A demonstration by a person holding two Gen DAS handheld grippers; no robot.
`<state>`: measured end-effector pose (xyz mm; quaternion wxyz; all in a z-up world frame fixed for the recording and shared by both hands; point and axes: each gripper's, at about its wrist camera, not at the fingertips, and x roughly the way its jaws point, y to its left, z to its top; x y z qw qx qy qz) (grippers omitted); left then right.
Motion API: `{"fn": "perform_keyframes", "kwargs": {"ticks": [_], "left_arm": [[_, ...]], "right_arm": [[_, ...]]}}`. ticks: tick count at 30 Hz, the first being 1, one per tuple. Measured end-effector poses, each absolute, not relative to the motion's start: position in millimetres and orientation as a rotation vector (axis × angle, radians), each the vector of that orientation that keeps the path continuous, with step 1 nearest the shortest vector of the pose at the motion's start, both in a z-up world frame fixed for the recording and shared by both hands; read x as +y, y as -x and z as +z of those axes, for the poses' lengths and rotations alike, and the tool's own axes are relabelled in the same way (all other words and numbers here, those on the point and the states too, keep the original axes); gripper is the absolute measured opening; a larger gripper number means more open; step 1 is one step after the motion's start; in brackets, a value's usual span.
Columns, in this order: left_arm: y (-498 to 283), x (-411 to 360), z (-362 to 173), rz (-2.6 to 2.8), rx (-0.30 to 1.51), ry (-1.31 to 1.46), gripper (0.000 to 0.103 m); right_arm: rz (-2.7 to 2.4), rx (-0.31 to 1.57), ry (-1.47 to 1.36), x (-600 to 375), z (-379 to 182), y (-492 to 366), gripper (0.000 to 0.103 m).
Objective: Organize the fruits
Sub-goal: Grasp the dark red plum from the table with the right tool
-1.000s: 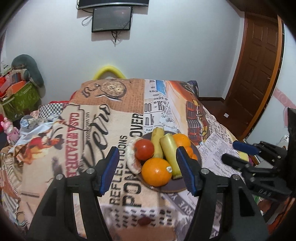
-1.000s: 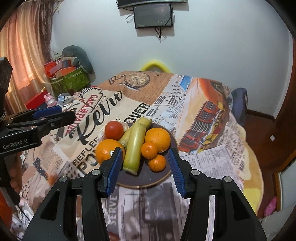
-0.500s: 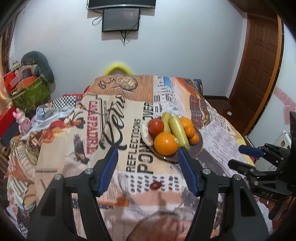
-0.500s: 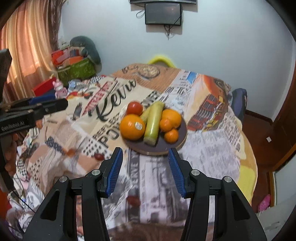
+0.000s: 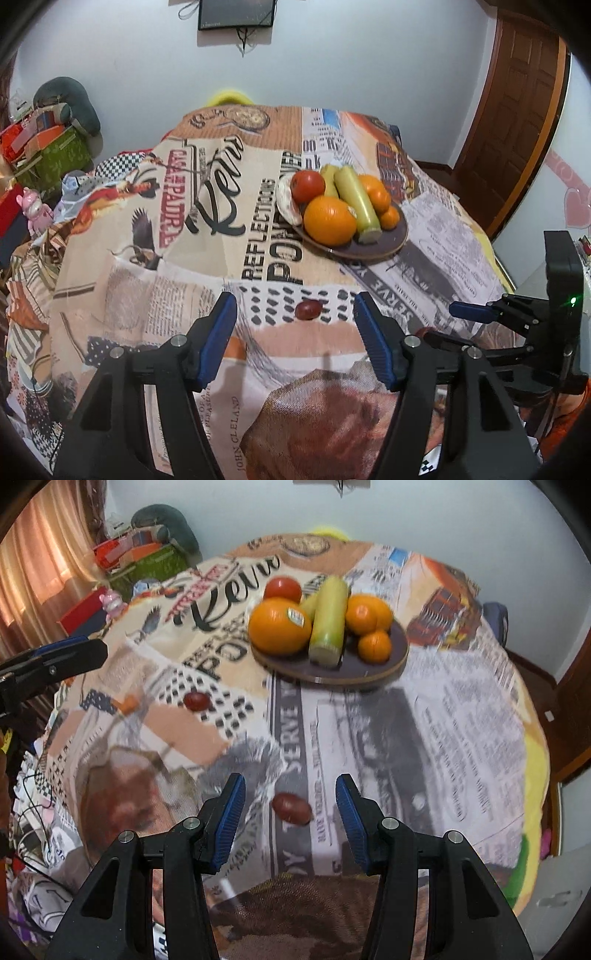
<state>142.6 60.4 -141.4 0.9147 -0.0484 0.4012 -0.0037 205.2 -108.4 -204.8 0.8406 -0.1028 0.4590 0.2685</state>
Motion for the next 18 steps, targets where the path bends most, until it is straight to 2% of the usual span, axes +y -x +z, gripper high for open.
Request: {"fn": "perform_keyframes", "kwargs": {"ticks": [3,6,8,10,18], "left_arm": [[-145,58,-151,-0.016,0.849,0.094,0.061],[-149,56,-161,-0.023,0.872,0.091,0.059],[-153,55,-169,-0.031,0.891,0.089,0.057],[-157,54,-175,-0.038,0.908,0.087,0.054],[-175,50,-203,-0.069,0.974,0.088,0.049]], "right_arm": [[0.57,0.996,0.237,-105,-217,-203,0.047],[0.581,1.015,0.251,-103,-228,-203,0.037],[0.579,1.005,0.254,-103,-229,-203,0.034],[0.57,1.0,0.262,-105,-228,-204,0.024],[0.577,0.976,0.215,-114,-219,-212,0.024]]}}
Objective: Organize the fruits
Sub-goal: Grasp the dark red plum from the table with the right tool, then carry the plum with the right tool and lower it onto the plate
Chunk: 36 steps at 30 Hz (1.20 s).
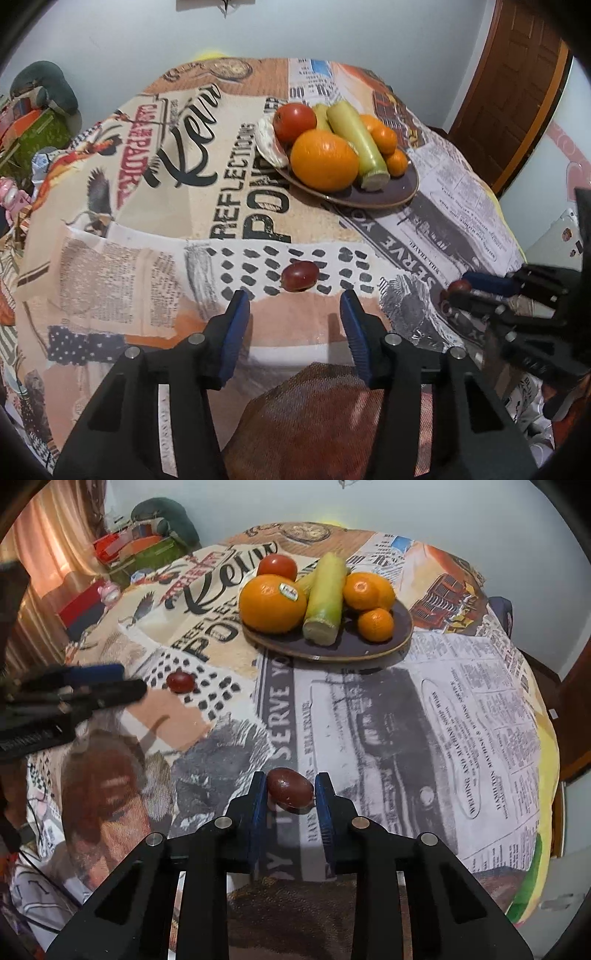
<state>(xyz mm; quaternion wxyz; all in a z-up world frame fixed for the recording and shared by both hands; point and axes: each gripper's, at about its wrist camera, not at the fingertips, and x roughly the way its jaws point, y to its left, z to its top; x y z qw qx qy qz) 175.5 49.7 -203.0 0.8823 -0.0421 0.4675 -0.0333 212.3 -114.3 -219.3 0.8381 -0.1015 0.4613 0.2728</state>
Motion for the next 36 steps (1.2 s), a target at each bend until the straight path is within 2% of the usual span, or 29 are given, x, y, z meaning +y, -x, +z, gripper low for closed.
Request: {"fn": "perform_keyframes", "kwargs": {"ticks": [10,14,22,36], "left_arm": [[-204,46,-227,-0.086,1.026,0.091,0.042],[-210,45,-230,-0.084,1.014,0.076,0.026],[-208,48,-218,-0.093,0.982,0.08,0.025],[-223,38,-154,-0.131,0.825,0.063,0.025]], "right_arm": [[0.564,0.911,0.144,-127,-196,-234,0.024],[0.559,0.899,0.129,-131,-192,-240,0.024],[0.559,0.875,0.11,-135,-185,-248,0.024],[0.536,0.77,0.057,-141,-148,-271,0.024]]}}
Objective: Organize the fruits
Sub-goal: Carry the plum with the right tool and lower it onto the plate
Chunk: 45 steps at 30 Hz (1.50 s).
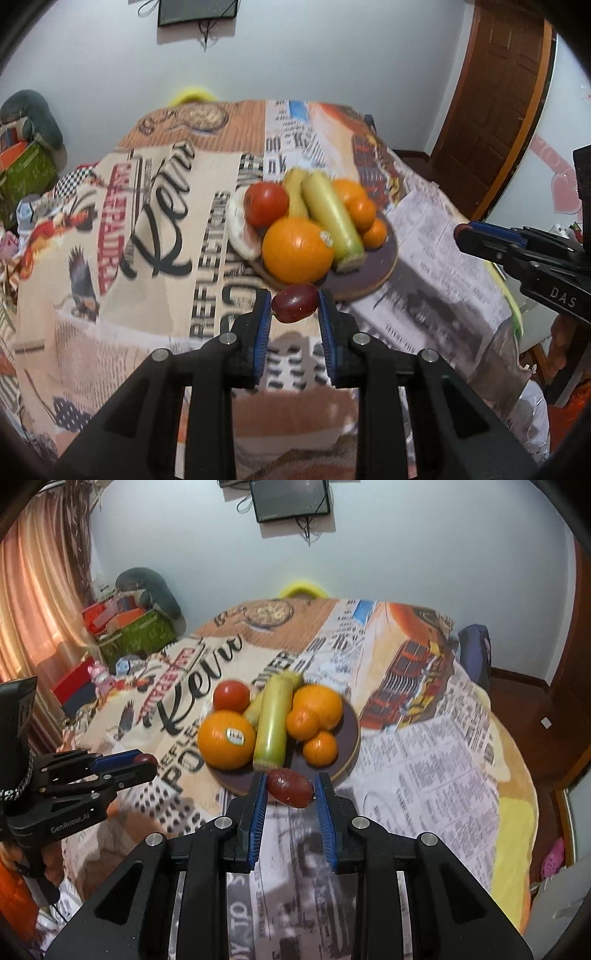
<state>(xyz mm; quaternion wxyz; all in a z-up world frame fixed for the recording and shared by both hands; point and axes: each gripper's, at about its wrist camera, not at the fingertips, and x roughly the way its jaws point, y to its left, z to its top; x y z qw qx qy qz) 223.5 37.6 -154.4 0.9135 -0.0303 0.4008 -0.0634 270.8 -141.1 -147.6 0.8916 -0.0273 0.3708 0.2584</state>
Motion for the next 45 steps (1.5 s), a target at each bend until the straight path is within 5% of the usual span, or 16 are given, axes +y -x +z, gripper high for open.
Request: {"fn": "perform_keyframes", "kwargs": {"ticks": [16,45], "left_arm": [[-273,28,-112,-0.157,0.71,0.057,0.025],[-322,27,-175,-0.146,0.823,0.073,0.03]], "right_arm": [[0.547,0.654,0.03,-137,-112,-308,0.024],[0.591,0.882,0.028,-117,-207,-342,0.031]]}}
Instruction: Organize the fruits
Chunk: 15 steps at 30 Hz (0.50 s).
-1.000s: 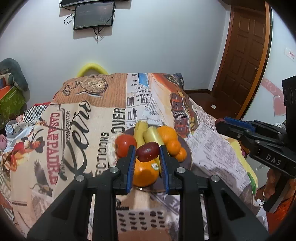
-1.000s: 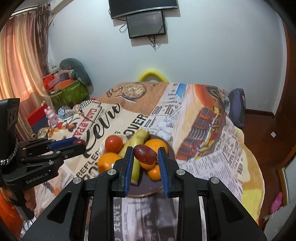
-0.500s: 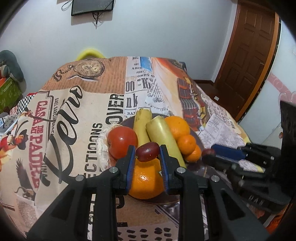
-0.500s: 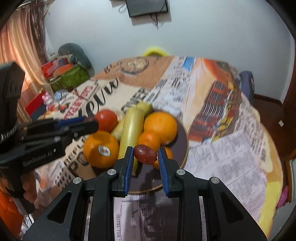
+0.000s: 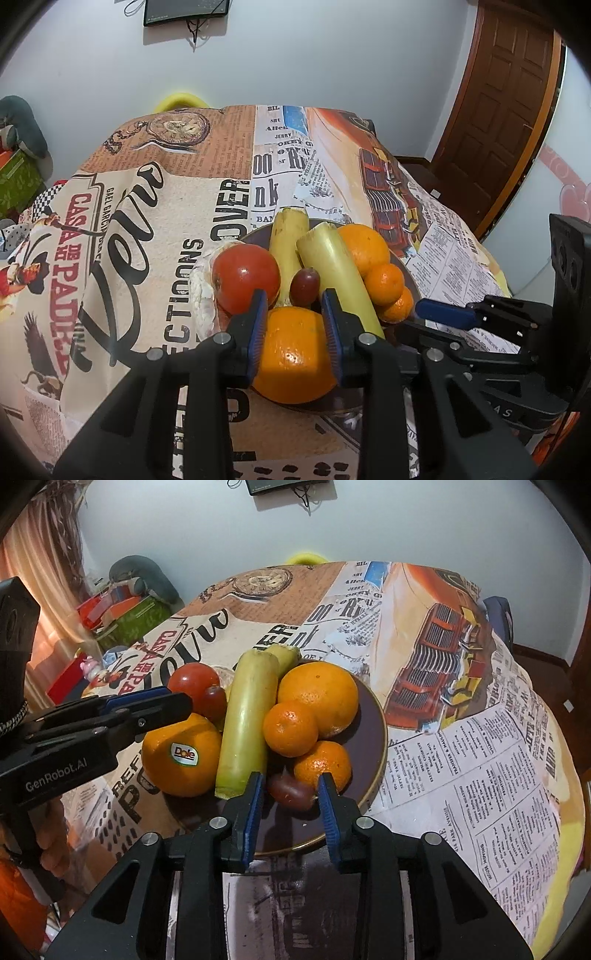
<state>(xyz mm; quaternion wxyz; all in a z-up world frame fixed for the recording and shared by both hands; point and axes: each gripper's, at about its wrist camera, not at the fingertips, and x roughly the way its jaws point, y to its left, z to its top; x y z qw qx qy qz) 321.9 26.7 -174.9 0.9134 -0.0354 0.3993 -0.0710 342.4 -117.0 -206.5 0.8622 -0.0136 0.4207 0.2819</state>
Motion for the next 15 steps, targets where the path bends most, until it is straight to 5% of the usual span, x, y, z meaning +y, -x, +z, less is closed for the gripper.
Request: {"fn": "perform_keyframes", "kwargs": {"ticks": [15], "left_arm": [[-248,34,-78,-0.118,0.614,0.076,0.03]], "right_arm": [[0.571,0.666,0.03,-136,-116,-301,0.033]]}}
